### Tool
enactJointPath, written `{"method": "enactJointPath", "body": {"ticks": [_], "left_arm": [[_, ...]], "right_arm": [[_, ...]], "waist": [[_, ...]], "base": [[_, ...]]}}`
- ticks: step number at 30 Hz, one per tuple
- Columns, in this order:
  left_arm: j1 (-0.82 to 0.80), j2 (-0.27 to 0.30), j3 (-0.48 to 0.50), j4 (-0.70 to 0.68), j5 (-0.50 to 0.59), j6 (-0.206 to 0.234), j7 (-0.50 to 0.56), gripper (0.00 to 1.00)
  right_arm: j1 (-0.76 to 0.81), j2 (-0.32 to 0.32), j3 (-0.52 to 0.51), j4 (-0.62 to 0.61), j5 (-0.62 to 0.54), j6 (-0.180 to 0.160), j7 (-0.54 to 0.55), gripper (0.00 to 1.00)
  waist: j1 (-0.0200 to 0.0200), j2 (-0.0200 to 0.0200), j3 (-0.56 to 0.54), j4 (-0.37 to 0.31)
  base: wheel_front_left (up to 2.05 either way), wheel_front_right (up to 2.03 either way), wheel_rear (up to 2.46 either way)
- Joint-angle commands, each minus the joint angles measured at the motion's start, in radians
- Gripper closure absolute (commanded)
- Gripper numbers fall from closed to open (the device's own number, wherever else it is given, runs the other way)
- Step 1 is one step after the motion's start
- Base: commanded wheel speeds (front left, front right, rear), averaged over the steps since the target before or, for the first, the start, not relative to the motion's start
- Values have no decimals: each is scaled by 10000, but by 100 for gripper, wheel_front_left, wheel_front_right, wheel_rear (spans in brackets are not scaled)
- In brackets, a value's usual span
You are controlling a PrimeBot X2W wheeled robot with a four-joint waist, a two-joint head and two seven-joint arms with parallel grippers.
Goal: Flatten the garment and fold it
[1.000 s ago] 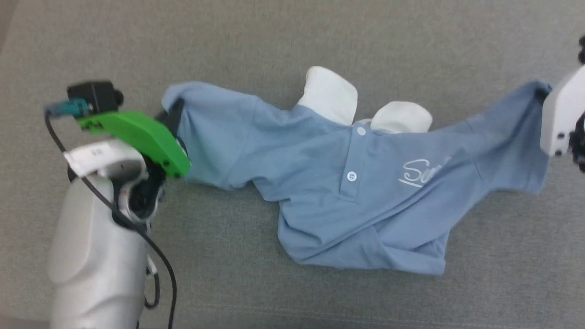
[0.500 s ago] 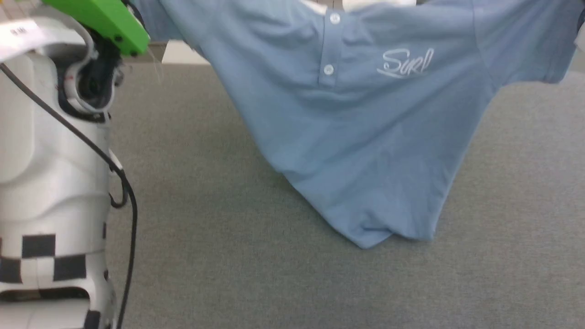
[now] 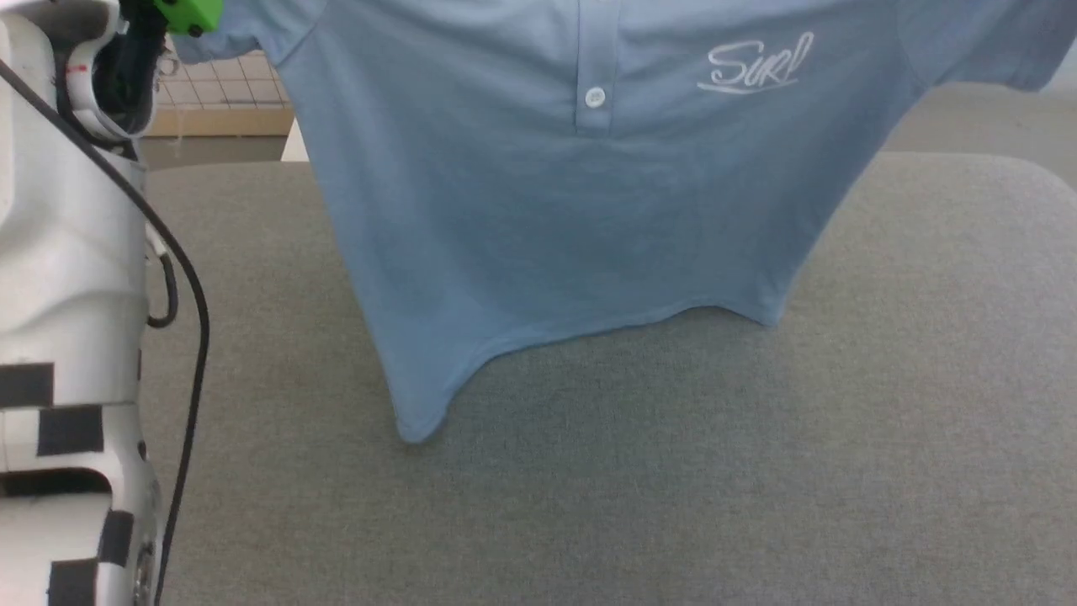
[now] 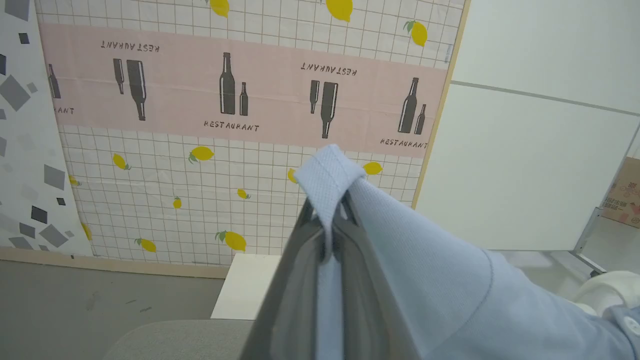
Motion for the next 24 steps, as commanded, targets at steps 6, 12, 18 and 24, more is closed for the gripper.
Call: {"method": "enactJointPath", "body": {"ticks": [6, 12, 18, 24], "left_arm": [[-1359, 432, -180, 274, 450, 186, 109, 100], [-3305, 634, -271, 381, 871, 474, -118, 100], [-5150, 540, -348, 387, 1161, 574, -1078, 100], [-6146, 465, 117, 707, 862, 499, -2638, 100]], "right_arm": [[-1276, 447, -522, 173, -836, -13, 234, 100], [-3412, 847, -1021, 531, -2221, -13, -242, 100], [-5715, 1538, -1897, 1024, -3375, -13, -1923, 100], [-7290, 2058, -2291, 1760, -3940, -13, -3799, 100]], "waist": [[1, 0, 2024, -128], [1, 0, 3987, -196], [1, 0, 5268, -218], [1, 0, 6016, -295]], "base": [[0, 0, 0], [0, 0, 0], [0, 0, 0], [0, 0, 0]]}}
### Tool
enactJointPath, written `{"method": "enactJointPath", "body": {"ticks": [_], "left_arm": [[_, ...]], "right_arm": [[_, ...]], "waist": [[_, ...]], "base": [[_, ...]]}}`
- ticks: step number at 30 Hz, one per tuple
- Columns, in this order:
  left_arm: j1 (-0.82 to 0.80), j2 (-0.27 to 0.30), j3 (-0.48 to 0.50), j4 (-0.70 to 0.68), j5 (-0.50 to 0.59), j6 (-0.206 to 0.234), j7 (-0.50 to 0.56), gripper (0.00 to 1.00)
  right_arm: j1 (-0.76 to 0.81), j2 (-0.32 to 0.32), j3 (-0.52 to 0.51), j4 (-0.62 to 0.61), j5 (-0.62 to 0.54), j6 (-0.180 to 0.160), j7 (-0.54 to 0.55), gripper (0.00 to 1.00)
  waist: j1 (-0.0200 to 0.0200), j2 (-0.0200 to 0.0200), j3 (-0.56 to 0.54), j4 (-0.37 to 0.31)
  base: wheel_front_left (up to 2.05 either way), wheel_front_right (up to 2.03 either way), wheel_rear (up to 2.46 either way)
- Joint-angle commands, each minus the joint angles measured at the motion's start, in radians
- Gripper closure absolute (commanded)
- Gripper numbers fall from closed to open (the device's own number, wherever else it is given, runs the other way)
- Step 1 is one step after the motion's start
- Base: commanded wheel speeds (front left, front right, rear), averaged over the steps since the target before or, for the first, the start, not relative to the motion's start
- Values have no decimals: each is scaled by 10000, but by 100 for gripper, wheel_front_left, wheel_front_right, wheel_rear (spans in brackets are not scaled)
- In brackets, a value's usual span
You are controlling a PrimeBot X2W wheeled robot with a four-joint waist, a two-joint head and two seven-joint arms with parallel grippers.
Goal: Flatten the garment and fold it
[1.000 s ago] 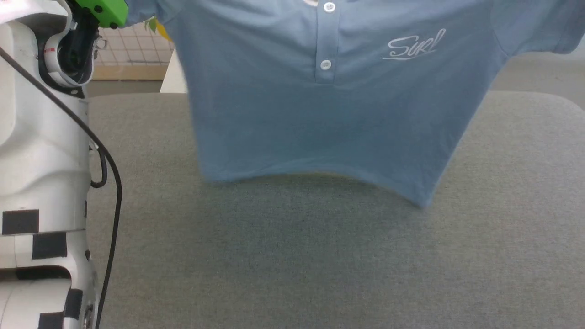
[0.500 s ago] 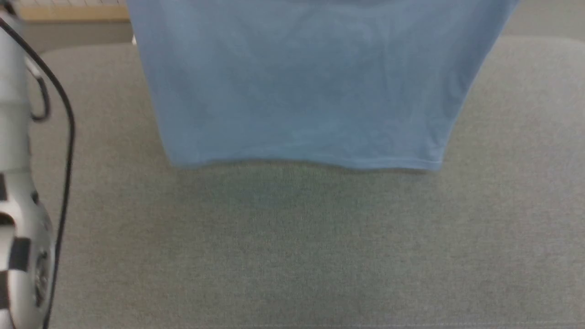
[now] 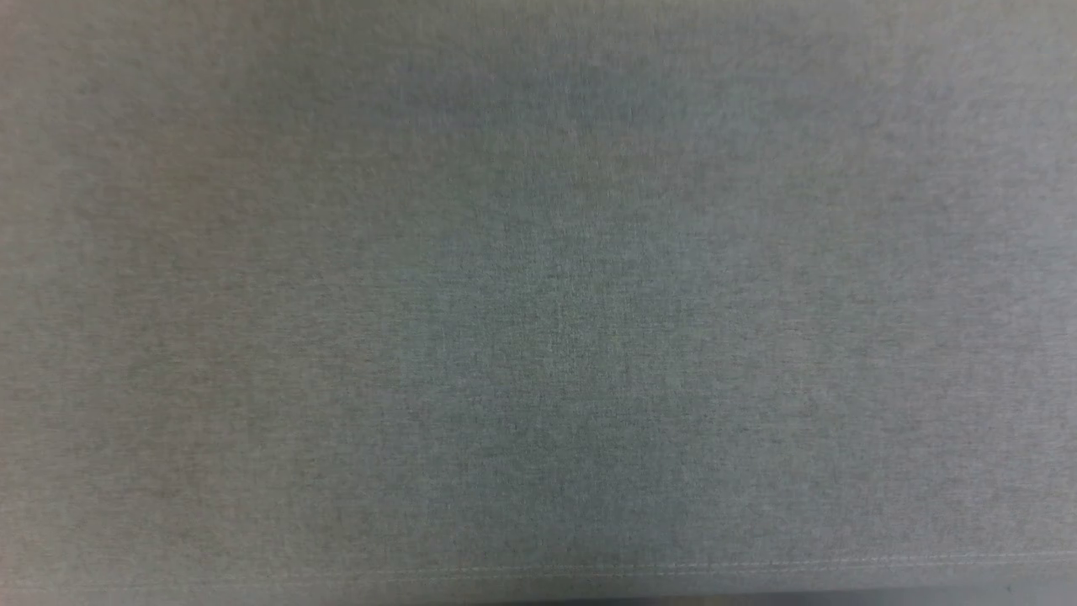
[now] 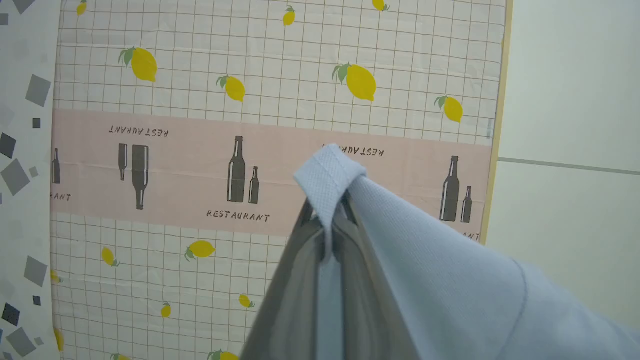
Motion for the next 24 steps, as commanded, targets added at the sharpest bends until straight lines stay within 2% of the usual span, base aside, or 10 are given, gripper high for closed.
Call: {"method": "enactJointPath", "body": {"ticks": [1, 5, 12, 18, 24], "left_arm": [[-142, 41, 65, 122, -120, -31, -289, 100], [-296, 17, 184, 617, -293, -213, -924, 100], [162, -156, 201, 1528, -554, -581, -1722, 100], [1513, -561, -145, 2469, -717, -1033, -2291, 100], [3870, -982, -325, 3227, -1173, -1317, -2870, 100]], "right_arm": [[-216, 17, -52, 203, -59, -13, -269, 100], [-614, -9, -135, 880, -3, -13, -776, 100], [-58, -358, 640, 1776, 670, -13, -1036, 100], [1781, -879, 1616, 1869, 2139, -13, -1290, 100], [4615, -1301, 2279, 1646, 3689, -13, -1593, 100]], "waist": [[-2, 0, 1168, -107], [-2, 0, 1494, -96], [-2, 0, 1505, 56], [-2, 0, 786, 432], [-2, 0, -758, 696]], "base": [[0, 0, 0], [0, 0, 0], [0, 0, 0], [0, 0, 0], [0, 0, 0]]}}
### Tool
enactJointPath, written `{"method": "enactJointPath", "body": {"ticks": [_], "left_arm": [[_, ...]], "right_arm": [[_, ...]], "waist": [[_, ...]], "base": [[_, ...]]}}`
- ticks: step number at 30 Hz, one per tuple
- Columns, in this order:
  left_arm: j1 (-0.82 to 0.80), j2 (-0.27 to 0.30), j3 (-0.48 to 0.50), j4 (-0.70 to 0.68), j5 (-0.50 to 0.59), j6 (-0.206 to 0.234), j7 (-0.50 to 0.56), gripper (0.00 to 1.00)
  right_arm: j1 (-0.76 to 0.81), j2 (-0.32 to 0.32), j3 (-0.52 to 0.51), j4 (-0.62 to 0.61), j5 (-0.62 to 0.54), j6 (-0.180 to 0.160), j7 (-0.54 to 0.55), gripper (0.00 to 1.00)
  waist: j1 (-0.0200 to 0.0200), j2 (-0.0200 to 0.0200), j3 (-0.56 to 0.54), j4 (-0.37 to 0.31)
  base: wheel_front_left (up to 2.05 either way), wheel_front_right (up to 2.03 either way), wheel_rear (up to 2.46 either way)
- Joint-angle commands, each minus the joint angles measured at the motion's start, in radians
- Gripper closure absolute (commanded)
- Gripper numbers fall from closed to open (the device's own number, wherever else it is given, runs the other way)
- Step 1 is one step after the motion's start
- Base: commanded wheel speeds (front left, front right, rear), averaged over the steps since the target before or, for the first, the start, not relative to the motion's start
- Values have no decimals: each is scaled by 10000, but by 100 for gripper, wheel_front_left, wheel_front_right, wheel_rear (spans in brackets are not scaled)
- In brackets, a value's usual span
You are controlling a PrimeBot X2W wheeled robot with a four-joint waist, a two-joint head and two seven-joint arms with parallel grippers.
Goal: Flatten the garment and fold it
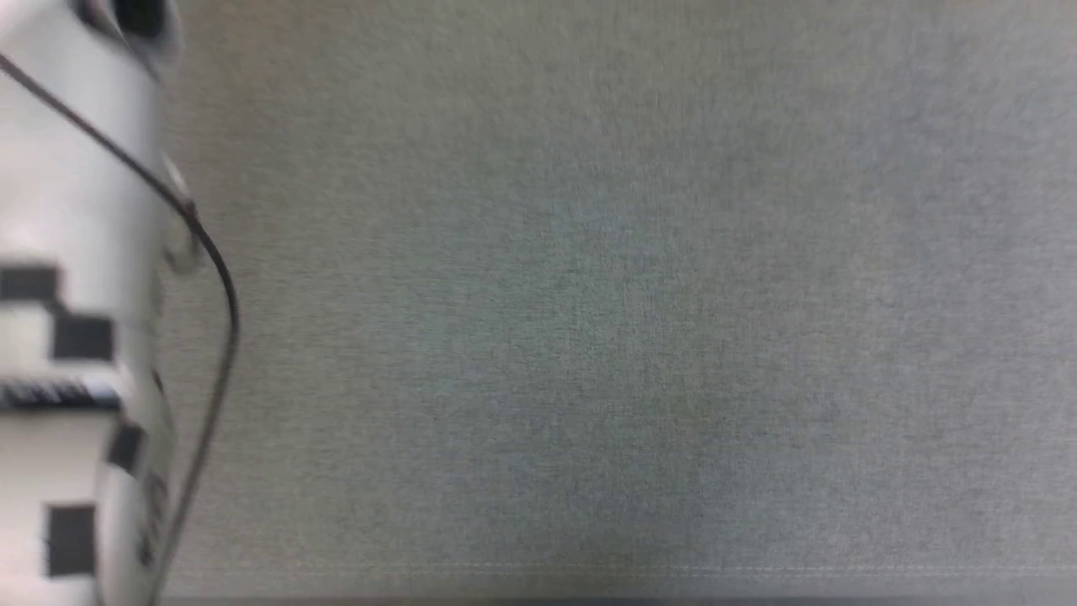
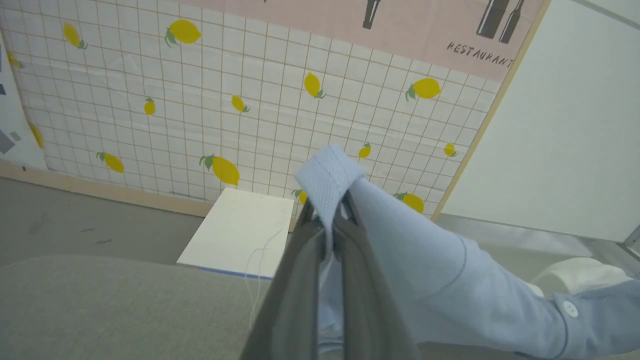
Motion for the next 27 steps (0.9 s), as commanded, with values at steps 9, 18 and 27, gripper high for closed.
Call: {"method": "enactJointPath", "body": {"ticks": [9, 18, 27], "left_arm": [[4869, -521, -238, -339, -999, -138, -241, 100], [9326, -258, -498, -1321, -1963, -53, 537, 100], [12180, -4, -382, -3181, -2520, 872, 2275, 100]], "right_arm": [[5673, -179, 534, -1070, 2093, -13, -368, 100], [10253, 140, -295, -2549, 2401, -13, -240, 100], [13046, 412, -1084, -4184, 1578, -13, 1085, 100]], "waist": [[-1, 0, -3778, 640], [-1, 0, -5002, 565], [-1, 0, -5324, 548]], "base": [[0, 0, 0], [0, 0, 0], [0, 0, 0]]}}
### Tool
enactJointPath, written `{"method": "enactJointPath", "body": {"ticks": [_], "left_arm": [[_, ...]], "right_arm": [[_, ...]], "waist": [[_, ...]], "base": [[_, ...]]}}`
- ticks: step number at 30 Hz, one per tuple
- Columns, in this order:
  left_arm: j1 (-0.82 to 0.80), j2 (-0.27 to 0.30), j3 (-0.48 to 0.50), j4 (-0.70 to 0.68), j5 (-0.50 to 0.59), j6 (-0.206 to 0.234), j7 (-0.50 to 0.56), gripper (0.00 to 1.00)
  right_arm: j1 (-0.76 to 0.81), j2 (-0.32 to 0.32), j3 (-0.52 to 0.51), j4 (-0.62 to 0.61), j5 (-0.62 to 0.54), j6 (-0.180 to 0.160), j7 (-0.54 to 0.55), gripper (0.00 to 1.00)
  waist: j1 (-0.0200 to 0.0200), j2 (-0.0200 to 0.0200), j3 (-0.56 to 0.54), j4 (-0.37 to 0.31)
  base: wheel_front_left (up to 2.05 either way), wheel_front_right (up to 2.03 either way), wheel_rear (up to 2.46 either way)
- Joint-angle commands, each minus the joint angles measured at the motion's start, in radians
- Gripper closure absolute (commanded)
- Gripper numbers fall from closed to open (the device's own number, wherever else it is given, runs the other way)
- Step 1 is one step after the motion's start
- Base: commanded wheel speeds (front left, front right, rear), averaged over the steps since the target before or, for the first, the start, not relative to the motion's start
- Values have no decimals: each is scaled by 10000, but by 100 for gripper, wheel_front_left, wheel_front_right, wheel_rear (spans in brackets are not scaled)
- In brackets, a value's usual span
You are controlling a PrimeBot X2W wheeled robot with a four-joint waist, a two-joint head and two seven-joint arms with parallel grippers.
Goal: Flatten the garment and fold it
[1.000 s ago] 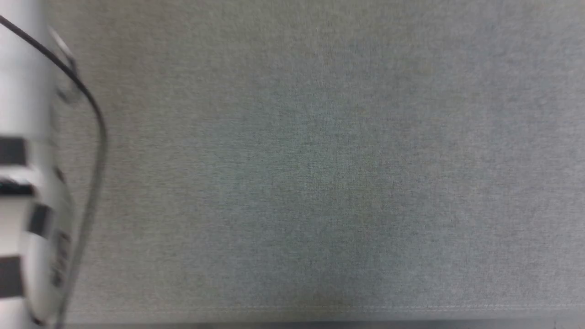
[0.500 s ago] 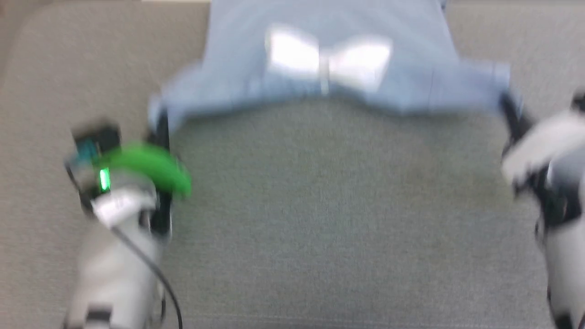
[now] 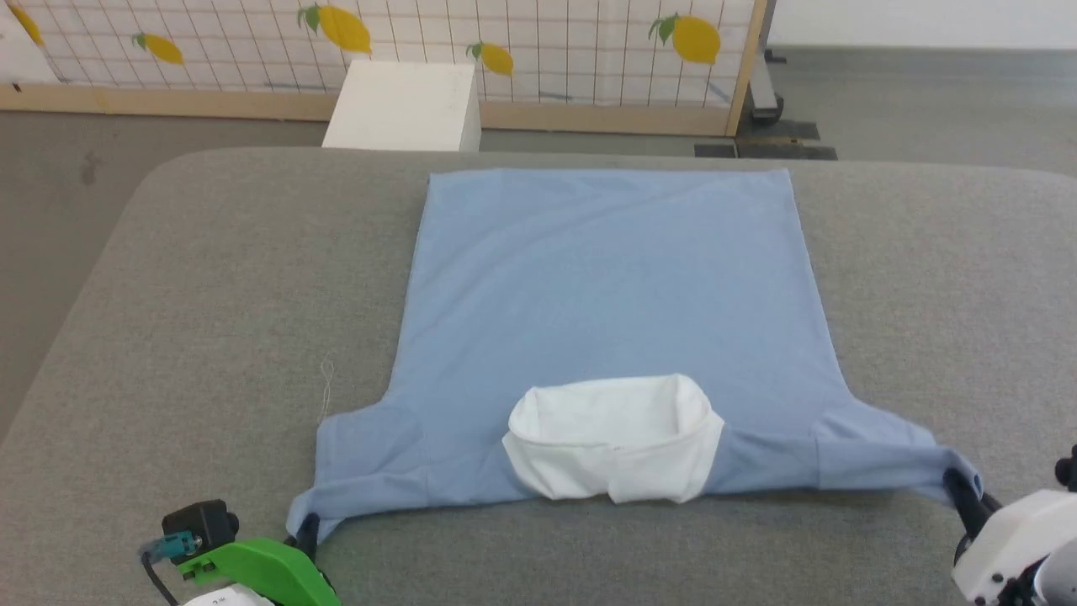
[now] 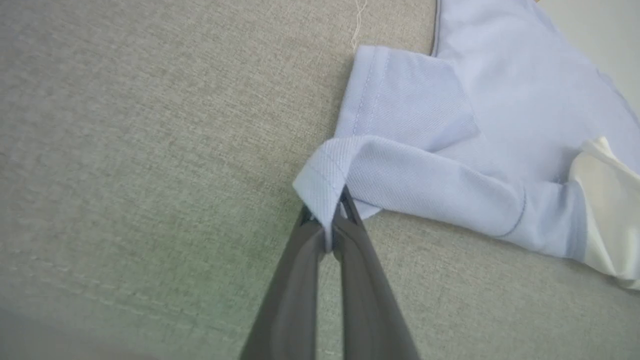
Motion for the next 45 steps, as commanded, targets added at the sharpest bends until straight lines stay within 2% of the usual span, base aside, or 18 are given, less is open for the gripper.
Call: {"method": "enactJointPath", "body": {"ticks": [1, 6, 9, 11, 14, 19, 27, 28, 29, 30, 34, 38, 42, 45], "left_arm": [[245, 171, -16, -283, -41, 204, 243, 100], [809, 769, -560, -1495, 745, 1273, 1486, 100], [915, 998, -904, -2108, 1125, 1620, 2079, 100], [874, 1061, -1111, -2373, 1295, 1717, 2367, 100], [769, 1110, -1260, -2625, 1451, 1823, 2541, 100], [553, 1050, -1288, -2857, 1511, 1864, 2358, 100], [355, 1002, -1184, -3141, 1478, 1904, 1993, 100], [343, 1003, -1164, -3191, 1465, 1913, 1966, 100], [335, 1000, -1143, -3265, 1454, 1943, 1952, 100], [337, 1005, -1134, -3332, 1455, 1969, 1947, 100], [420, 1003, -1029, -3581, 1386, 2084, 1870, 100], [636, 1017, -950, -3725, 1295, 2204, 1886, 100], [859, 1009, -866, -3868, 1186, 2304, 1871, 100], [969, 975, -799, -4008, 1104, 2359, 1806, 100]], "right_arm": [[216, 47, -29, -278, -174, -13, 236, 100], [836, -144, 146, -1345, -1010, -13, 1520, 100], [737, -437, 603, -1781, -1601, -13, 2372, 100], [529, -807, 1170, -1877, -2192, -13, 2976, 100], [-78, -957, 1847, -1680, -2484, -13, 3842, 100], [-1230, -1131, 3104, -539, -3002, -13, 5346, 100], [-2174, -1283, 4219, 1252, -3020, -13, 6447, 100], [-2218, -1289, 4247, 1362, -2971, -13, 6502, 96], [-2266, -1285, 4254, 1445, -2866, -13, 6527, 62], [-2303, -1300, 4261, 1459, -2773, -13, 6491, 0], [-2371, -1343, 3806, 1197, -2146, -13, 6138, 0], [-2200, -1340, 2911, 341, -1379, -13, 5642, 0], [-1946, -928, 1546, -883, -532, -13, 5188, 0], [-2075, -367, 329, -1702, -478, -13, 4035, 0]], "waist": [[2, 0, -133, 29], [2, 0, -121, -37], [2, 0, -52, -110], [2, 0, 40, -150], [2, 0, 232, -244], [2, 0, 555, -329], [2, 0, 918, -232], [2, 0, 933, -225], [2, 0, 938, -221], [2, 0, 931, -221], [2, 0, 757, -250], [2, 0, 498, -328], [2, 0, 281, -423], [2, 0, 257, -456]], "base": [[0, 0, 0], [0, 0, 0], [0, 0, 0], [0, 0, 0], [0, 0, 0], [0, 0, 0], [0, 0, 0], [0, 0, 0], [0, 0, 0], [0, 0, 0], [0, 0, 0], [0, 0, 0], [0, 0, 0], [0, 0, 0]]}}
